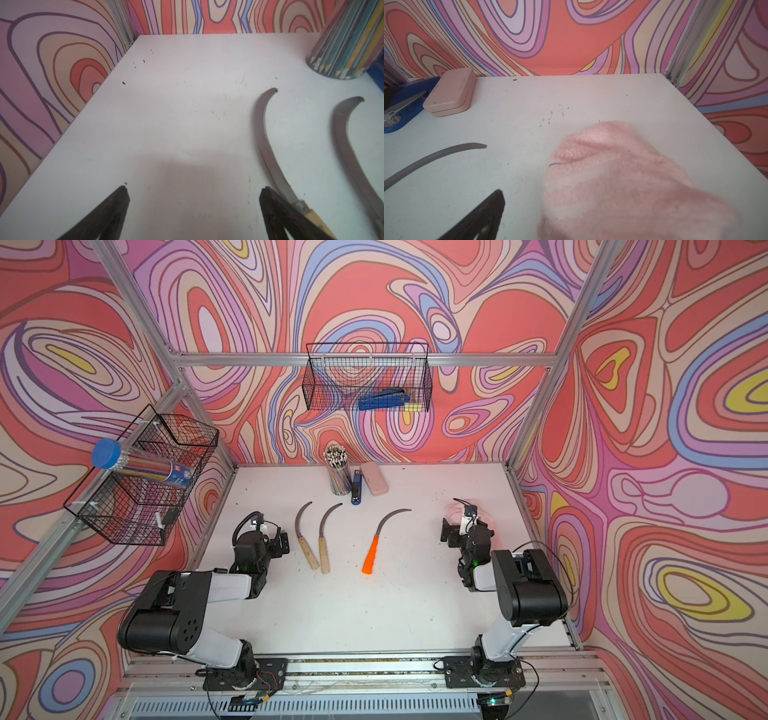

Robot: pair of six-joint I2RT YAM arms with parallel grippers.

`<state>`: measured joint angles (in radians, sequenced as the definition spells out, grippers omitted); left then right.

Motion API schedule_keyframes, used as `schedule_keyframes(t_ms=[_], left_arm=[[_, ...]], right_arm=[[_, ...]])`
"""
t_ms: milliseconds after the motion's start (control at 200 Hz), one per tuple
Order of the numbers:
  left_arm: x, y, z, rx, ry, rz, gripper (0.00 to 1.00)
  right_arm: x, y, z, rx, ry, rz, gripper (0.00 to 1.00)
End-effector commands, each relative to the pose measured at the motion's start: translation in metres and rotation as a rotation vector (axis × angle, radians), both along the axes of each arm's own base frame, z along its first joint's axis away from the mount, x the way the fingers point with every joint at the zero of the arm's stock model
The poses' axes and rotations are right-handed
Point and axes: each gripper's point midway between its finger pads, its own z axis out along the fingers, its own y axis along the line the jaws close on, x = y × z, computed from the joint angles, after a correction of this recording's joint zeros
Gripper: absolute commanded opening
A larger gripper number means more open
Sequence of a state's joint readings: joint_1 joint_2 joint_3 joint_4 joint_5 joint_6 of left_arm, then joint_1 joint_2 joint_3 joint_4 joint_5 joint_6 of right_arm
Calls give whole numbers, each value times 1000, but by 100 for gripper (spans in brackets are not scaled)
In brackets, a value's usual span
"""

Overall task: Wipe small sickles with rags
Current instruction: Reset both arms

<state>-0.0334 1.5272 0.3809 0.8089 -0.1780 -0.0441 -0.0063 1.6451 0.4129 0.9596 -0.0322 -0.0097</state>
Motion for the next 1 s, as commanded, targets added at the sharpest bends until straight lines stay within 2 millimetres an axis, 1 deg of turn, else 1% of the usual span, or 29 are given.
schedule_keyframes(t_ms=[0,35,70,120,185,230,305,335,396,476,531,576,626,636,646,651,686,696,706,716,751,831,876,896,946,996], left_arm=[[8,-8,12,-14,-53,-59,100],[8,-8,12,-15,-56,-59,100],[8,-7,12,-15,-56,-58,100],[8,-7,12,-15,-54,-57,100],[8,-7,11,-15,-55,-58,100],[8,-7,11,-15,-54,-58,100],[8,-7,11,-15,-53,-57,100],[8,-7,11,-15,-52,-57,100],[8,-7,11,-14,-54,-58,100],[8,-10,11,-14,-63,-77,100],[8,-11,11,-15,-59,-79,100],[7,-10,10,-15,-57,-78,100],[7,-11,10,-15,-56,-79,100],[7,-11,10,-15,-56,-79,100],[7,-11,10,-16,-56,-78,100],[7,-11,10,-16,-56,-79,100],[8,-11,10,-15,-58,-78,100],[7,-10,10,-13,-57,-78,100],[8,-11,11,-14,-59,-79,100],[7,-11,10,-15,-59,-79,100],[7,-11,10,-15,-56,-79,100],[8,-11,11,-14,-58,-79,100],[8,-11,11,-14,-57,-79,100],[8,-11,10,-15,-56,-78,100],[8,-11,10,-16,-55,-80,100],[8,-11,10,-16,-55,-80,100]], right_arm=[[-18,1,54,3,-132,1,98],[-27,0,66,6,-170,-7,98],[-34,-1,70,8,-193,-13,98],[-36,-1,76,21,-201,-17,98],[-39,-1,83,19,-161,-17,98],[-44,-9,92,11,-175,-62,98],[-57,-29,99,-1,-219,-177,98],[-63,-34,103,2,-238,-204,98],[-72,-33,108,12,-248,-200,98],[-79,-27,113,22,-249,-166,98],[-80,-28,105,24,-242,-172,98],[-75,-28,93,16,-225,-174,98],[-68,-24,76,5,-225,-146,98],[-65,-22,71,1,-220,-136,98],[-64,-20,70,-1,-231,-123,98],[-62,-19,67,-4,-225,-117,98],[-52,-13,58,-13,-233,-75,98],[-49,-11,52,-14,-222,-66,98],[-45,-10,51,-6,-224,-59,98],[-42,-9,44,0,-207,-55,98],[-31,-5,33,19,-179,-33,98],[-9,18,14,13,-92,123,98],[-1,23,2,13,-47,158,98],[2,24,1,21,-48,165,98],[4,16,-2,40,-16,140,98],[4,16,1,38,-38,144,98]])
